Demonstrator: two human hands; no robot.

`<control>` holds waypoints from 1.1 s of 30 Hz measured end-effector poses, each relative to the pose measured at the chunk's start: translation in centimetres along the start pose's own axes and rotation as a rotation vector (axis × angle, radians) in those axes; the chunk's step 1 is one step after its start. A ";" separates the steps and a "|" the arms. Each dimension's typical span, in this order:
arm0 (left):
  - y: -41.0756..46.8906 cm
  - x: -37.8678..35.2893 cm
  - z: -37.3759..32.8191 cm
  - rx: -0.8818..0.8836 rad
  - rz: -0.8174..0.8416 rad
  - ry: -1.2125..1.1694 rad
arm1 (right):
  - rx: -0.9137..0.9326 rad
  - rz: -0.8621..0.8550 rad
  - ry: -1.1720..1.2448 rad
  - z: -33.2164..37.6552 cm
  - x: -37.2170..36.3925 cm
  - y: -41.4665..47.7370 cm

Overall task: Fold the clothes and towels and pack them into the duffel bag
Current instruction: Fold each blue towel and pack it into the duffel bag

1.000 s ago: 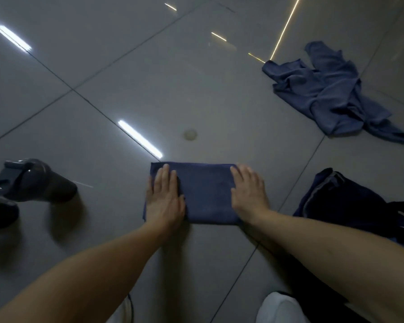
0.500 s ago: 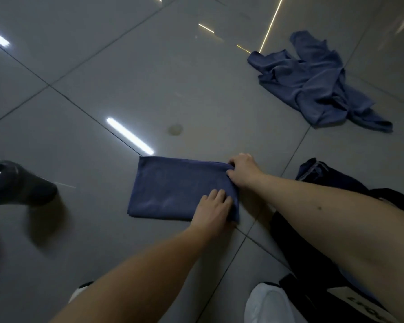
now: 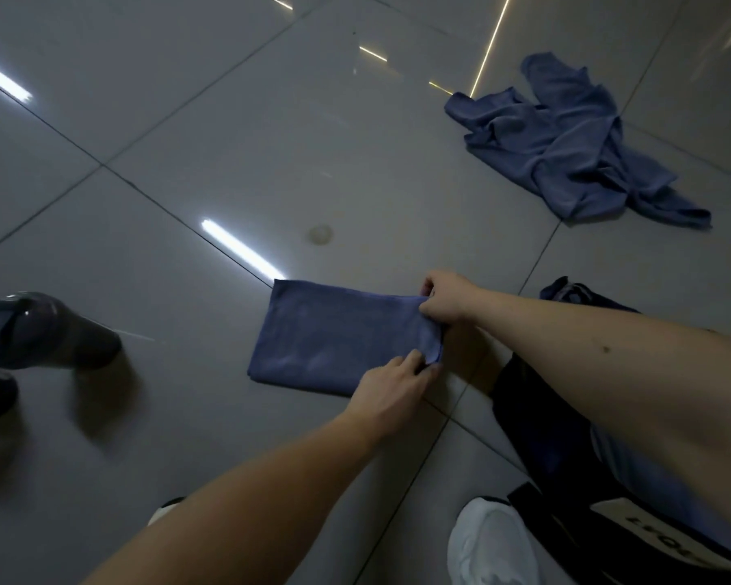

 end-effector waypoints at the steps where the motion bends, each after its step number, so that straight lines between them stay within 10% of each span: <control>1: -0.3 0.1 -0.1 -0.031 -0.015 0.001 | 0.004 0.012 0.013 0.0 0.1 -0.2; 25: -8.6 2.9 -1.6 0.569 -0.606 -0.634 | -0.125 0.549 0.333 2.4 2.2 -2.7; 33: -9.9 4.8 3.3 1.103 -0.766 -0.953 | 0.166 0.442 0.034 6.8 1.4 -1.6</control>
Point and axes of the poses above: each hand's wrist, its own y-axis towards the middle knuckle, its own x-axis out of the back of the hand, z = x × y, the point moved 2 cm from there along y, towards the middle knuckle, and after that the axes turned 11 degrees about -z, right-handed, at the moved point
